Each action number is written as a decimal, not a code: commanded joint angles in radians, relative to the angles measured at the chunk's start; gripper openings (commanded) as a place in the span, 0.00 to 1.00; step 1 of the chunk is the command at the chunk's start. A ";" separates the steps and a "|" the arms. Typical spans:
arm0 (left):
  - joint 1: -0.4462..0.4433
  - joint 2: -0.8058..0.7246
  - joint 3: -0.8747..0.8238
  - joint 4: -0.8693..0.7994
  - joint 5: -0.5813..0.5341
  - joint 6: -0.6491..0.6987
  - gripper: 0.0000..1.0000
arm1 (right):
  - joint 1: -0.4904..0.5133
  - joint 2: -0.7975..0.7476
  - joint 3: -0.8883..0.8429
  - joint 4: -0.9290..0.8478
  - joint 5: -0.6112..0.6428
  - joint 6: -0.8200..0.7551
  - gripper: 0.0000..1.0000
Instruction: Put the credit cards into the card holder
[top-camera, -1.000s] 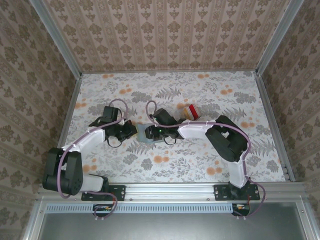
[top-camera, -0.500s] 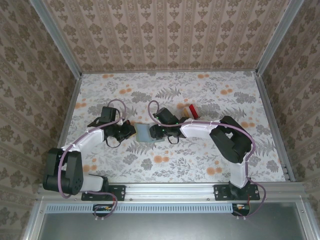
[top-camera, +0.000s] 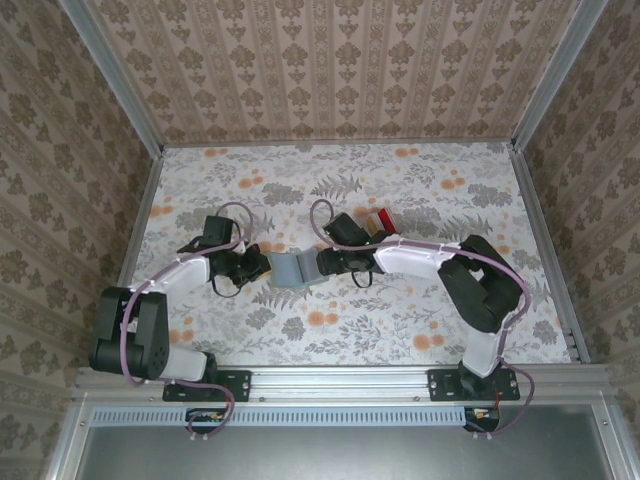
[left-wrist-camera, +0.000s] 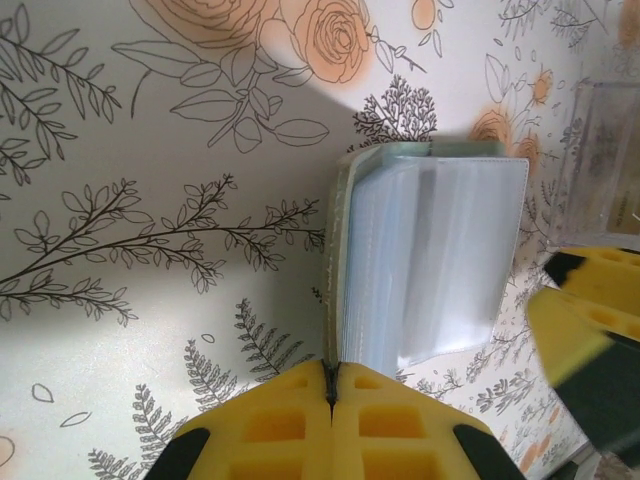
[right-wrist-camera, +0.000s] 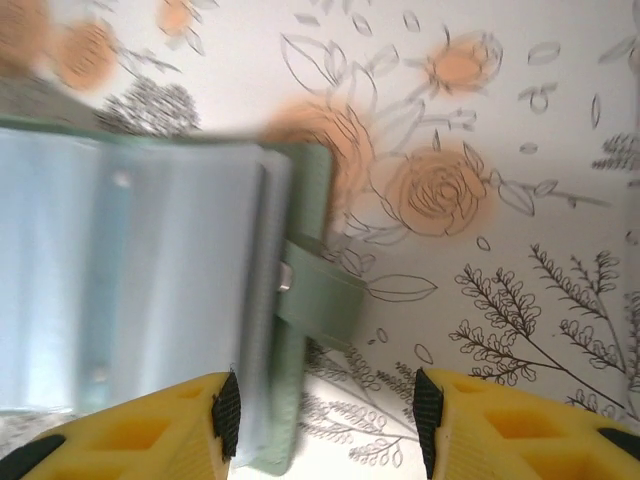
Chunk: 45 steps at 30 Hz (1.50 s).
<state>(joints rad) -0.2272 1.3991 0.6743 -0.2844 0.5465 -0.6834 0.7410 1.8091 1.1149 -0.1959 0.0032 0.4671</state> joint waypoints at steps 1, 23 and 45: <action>0.008 0.013 -0.008 0.015 0.002 0.029 0.00 | -0.002 -0.079 0.007 -0.038 -0.024 -0.023 0.53; -0.015 -0.120 0.181 -0.274 -0.300 0.167 0.63 | -0.462 -0.137 0.118 -0.298 -0.047 -0.129 0.58; -0.383 0.531 0.626 0.074 -0.044 -0.002 0.61 | -0.442 -0.007 0.215 -0.315 -0.183 -0.137 0.56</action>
<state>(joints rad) -0.5919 1.8900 1.2407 -0.2520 0.4500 -0.6498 0.2874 1.8004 1.3003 -0.4801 -0.1474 0.3424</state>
